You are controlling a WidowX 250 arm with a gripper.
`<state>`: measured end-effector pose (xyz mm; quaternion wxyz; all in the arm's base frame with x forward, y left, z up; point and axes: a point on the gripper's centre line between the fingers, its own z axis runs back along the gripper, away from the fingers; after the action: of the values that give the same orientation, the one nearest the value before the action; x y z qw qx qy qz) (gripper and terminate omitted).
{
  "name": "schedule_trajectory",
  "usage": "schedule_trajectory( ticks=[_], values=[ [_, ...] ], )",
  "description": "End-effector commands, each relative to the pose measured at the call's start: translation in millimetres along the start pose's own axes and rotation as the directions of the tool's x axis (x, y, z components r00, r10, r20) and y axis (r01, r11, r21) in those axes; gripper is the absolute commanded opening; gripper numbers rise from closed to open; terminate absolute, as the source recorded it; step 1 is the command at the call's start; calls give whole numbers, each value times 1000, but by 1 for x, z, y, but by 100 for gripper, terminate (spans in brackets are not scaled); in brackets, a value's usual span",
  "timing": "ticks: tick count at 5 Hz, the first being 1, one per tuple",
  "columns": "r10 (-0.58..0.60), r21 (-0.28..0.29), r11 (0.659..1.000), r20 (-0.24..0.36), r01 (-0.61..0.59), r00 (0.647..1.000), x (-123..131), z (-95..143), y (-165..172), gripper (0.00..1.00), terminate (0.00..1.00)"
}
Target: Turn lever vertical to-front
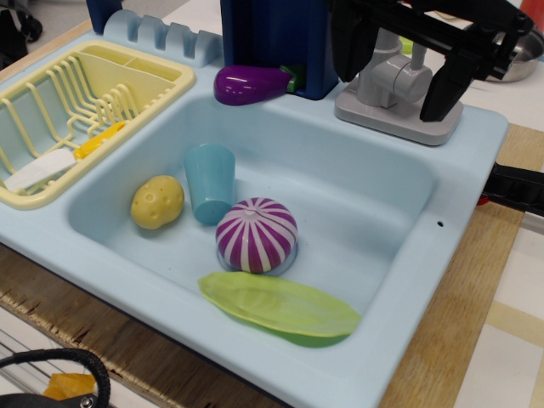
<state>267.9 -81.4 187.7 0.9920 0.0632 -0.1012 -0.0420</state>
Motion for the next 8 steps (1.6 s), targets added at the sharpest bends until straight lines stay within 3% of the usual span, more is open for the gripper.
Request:
schedule_trajectory(
  ticks=[1, 4, 6, 7, 8],
  values=[
    [0, 0, 1000, 0, 0, 1000, 0, 0, 0, 100, 0],
    [-52, 73, 997, 186, 39, 981, 54, 17, 2, 100, 0],
    [-38, 40, 999, 220, 30, 975, 70, 4, 3, 100, 0],
    [-27, 40, 999, 181, 20, 983, 69, -3, 6, 0, 0],
    [3, 45, 999, 148, -10, 989, 58, -7, 10, 0, 0]
  ],
)
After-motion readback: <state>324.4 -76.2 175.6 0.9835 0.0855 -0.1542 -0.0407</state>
